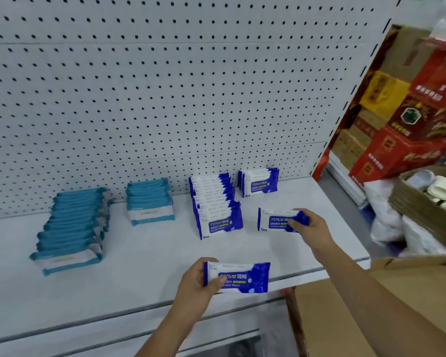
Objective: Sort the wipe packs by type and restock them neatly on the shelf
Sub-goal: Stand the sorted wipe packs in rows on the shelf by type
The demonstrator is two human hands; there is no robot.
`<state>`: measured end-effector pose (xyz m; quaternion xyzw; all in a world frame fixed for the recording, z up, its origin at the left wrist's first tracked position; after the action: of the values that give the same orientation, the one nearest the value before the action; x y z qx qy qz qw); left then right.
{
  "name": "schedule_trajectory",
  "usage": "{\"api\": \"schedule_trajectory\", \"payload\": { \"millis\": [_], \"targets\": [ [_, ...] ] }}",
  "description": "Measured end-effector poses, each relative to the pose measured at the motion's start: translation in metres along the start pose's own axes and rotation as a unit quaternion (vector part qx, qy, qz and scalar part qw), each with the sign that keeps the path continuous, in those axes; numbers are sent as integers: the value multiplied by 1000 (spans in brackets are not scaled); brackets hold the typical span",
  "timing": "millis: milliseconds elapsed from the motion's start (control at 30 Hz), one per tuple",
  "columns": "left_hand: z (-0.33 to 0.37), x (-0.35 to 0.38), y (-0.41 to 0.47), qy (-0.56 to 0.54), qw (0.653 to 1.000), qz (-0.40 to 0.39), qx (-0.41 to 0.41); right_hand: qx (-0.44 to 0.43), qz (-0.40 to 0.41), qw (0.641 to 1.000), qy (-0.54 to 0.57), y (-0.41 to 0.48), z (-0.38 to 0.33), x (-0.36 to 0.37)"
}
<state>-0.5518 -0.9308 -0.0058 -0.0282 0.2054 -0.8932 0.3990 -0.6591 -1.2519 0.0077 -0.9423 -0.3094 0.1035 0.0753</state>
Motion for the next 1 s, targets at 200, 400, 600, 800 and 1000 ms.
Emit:
{"api": "schedule_trajectory", "payload": {
  "millis": [200,400,600,800,1000],
  "targets": [
    [5,28,52,5,1000,23,2,-7,-14,999,-29,89,3,19],
    [16,58,84,35,998,52,25,-49,-28,997,-58,155,3,44],
    [35,84,107,89,987,92,100,-62,29,996,-64,182,4,46],
    [53,118,144,94,987,80,104,-46,15,995,-83,186,6,37],
    [78,142,186,31,987,128,95,21,22,998,62,183,21,12]
  ]
}}
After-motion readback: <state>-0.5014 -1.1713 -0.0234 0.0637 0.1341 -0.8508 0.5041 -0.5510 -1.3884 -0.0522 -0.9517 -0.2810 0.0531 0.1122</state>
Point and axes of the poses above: each hand's wrist, its own y-axis towards the middle knuckle, its own x-axis out of the palm, z = x × y, the point moved 7 cm from there along y, towards the middle knuckle, and after that the axes turned 3 degrees about y, right-handed, at the moved point
